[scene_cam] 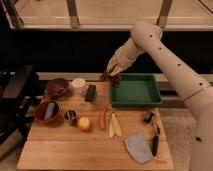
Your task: Place grapes in paper cup
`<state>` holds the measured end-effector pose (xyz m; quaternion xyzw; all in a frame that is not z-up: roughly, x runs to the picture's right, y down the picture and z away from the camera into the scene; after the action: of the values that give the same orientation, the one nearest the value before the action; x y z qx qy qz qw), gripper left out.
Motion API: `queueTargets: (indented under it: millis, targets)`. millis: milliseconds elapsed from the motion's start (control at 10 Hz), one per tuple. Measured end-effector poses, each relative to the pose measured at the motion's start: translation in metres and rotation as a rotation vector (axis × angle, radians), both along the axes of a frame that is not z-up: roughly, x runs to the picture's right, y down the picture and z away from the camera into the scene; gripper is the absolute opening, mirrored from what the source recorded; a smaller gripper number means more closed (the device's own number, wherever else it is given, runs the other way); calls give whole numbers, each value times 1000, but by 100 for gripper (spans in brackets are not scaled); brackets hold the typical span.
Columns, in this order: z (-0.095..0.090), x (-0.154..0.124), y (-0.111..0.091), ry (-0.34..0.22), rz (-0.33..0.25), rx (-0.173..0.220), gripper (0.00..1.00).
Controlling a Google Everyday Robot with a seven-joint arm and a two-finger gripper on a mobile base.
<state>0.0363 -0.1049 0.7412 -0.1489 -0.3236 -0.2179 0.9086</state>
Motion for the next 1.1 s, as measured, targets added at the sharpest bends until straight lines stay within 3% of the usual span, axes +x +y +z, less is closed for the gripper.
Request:
queueTargets:
  millis: [700,1100]
  targets:
    - [27,-107,-18,-199,-7,-19,0]
    - [26,-108,-19,-201,-7,-19,0]
